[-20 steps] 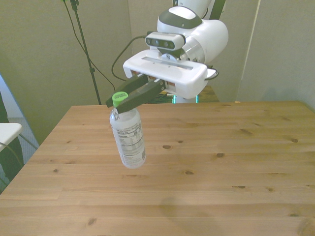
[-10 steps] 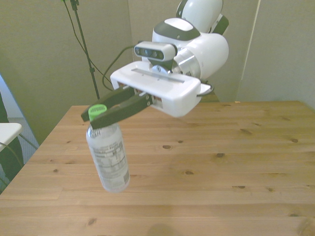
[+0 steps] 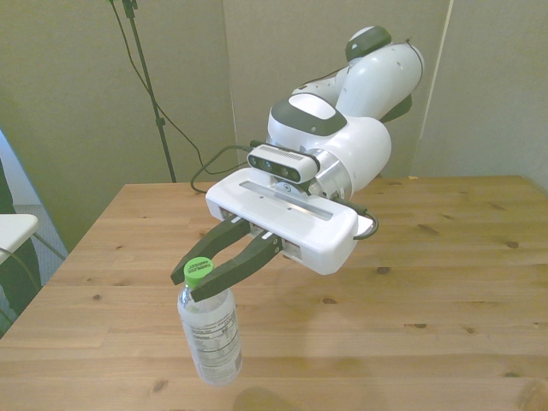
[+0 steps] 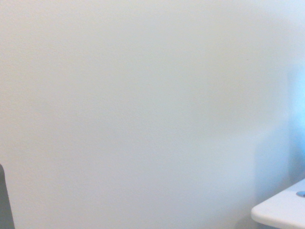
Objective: Stand the water bottle
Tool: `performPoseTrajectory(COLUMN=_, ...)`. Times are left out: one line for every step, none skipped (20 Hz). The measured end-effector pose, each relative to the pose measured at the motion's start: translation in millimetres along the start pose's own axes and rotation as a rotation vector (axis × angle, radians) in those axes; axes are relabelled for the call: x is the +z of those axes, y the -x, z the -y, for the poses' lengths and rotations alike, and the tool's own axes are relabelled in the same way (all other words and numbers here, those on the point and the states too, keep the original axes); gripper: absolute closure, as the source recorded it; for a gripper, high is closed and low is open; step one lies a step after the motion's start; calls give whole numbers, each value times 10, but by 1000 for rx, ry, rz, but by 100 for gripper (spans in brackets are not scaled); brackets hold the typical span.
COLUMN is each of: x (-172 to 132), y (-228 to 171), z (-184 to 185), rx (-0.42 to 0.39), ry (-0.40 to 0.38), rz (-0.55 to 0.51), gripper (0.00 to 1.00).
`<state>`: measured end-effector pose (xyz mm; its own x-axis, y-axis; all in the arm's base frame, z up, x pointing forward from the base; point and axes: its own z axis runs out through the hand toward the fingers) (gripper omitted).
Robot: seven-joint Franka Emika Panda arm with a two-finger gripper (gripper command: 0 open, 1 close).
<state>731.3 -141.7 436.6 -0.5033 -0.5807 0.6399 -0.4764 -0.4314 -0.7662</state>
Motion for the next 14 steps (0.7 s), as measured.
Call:
performPoseTrajectory(x=-62, y=7, z=-87, rx=5, ry=1, rz=-1, gripper=100)
performPoseTrajectory(x=-110, y=13, z=-171, rx=18, ry=3, rz=-4, gripper=100)
performPoseTrajectory(x=-141, y=29, z=-269, rx=25, ry=9, rz=-8, gripper=100)
performPoseTrajectory(x=-159, y=53, z=-357, rx=26, ry=15, rz=-12, gripper=100)
performPoseTrajectory(x=-167, y=70, z=-431, rx=25, ry=18, rz=-17, gripper=100)
performPoseTrajectory(x=-170, y=78, z=-485, rx=24, ry=21, rz=-21, gripper=100)
performPoseTrajectory(x=-175, y=81, z=-518, rx=23, ry=22, rz=-24, gripper=100)
performPoseTrajectory(x=-178, y=81, z=-535, rx=22, ry=23, rz=-26, gripper=100)
performPoseTrajectory(x=-181, y=85, z=-542, rx=20, ry=24, rz=-26, gripper=100)
performPoseTrajectory(x=-181, y=91, z=-544, rx=16, ry=24, rz=-25, gripper=100)
performPoseTrajectory(x=-181, y=97, z=-547, rx=13, ry=25, rz=-25, gripper=100)
performPoseTrajectory(x=-181, y=107, z=-555, rx=8, ry=26, rz=-23, gripper=100)
performPoseTrajectory(x=-181, y=119, z=-566, rx=1, ry=28, rz=-21, gripper=0)
performPoseTrajectory(x=-181, y=129, z=-576, rx=-5, ry=29, rz=-20, gripper=0)
